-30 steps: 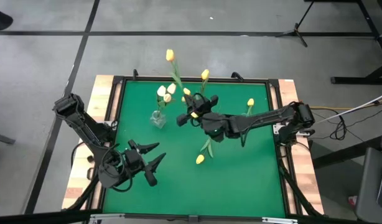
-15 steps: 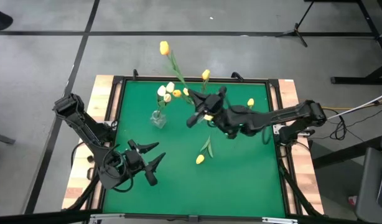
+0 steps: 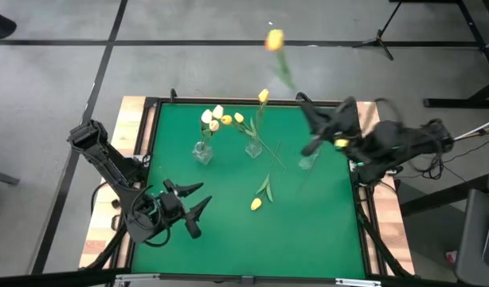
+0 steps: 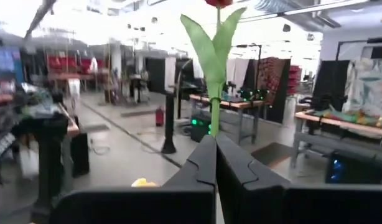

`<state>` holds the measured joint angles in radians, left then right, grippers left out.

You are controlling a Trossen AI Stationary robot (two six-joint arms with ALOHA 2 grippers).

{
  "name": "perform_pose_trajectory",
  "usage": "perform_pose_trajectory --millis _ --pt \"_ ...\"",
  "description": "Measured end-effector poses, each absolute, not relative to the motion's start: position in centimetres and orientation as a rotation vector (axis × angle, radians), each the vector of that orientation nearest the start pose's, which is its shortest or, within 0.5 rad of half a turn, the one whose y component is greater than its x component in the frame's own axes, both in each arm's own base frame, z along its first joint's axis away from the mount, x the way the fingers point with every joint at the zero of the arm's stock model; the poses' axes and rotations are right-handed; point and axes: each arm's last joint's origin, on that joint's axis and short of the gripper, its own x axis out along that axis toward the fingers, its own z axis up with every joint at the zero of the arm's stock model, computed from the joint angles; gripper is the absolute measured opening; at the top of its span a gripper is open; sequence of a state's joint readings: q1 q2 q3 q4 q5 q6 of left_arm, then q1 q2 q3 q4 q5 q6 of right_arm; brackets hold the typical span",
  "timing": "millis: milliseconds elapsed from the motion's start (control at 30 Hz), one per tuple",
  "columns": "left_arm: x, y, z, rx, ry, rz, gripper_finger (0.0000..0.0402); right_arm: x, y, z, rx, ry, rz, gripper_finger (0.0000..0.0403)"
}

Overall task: Sort flowers into vase by color
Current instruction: Put the yellow with orange flower into the center transparent vase

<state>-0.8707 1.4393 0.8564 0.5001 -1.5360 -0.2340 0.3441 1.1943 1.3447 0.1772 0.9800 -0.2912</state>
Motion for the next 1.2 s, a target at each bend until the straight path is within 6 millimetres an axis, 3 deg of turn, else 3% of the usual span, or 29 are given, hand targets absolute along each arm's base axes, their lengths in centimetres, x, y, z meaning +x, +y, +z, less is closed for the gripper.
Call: perform_pose_trajectory --millis 100,200,567,667,767,1200 --pt "21.0 -20.4 27.5 -0.147 -0.048 0.664 0.0227 19.7 5.0 46.1 -0.009 -0.242 -0.64 0.0" --pt "21.2 -20.2 27.5 -0.147 -0.049 0.677 0.0227 17.8 4.5 43.7 0.037 -0.332 -0.593 0.0" --pt "21.8 -19.6 27.5 -0.179 -0.061 0.697 0.0227 16.8 3.6 30.9 0.066 -0.718 -0.385 0.0" --pt "21.8 -19.6 27.5 -0.18 -0.062 0.697 0.0227 17.7 3.0 28.3 0.071 -0.726 -0.359 0.0" --pt "21.9 -19.5 27.5 -0.18 -0.062 0.699 0.0227 19.3 2.3 27.3 0.079 -0.691 -0.331 0.0" --pt "22.2 -19.1 27.5 -0.177 -0.062 0.715 0.0227 29.0 0.6 27.0 -0.011 -0.636 -0.284 0.0"
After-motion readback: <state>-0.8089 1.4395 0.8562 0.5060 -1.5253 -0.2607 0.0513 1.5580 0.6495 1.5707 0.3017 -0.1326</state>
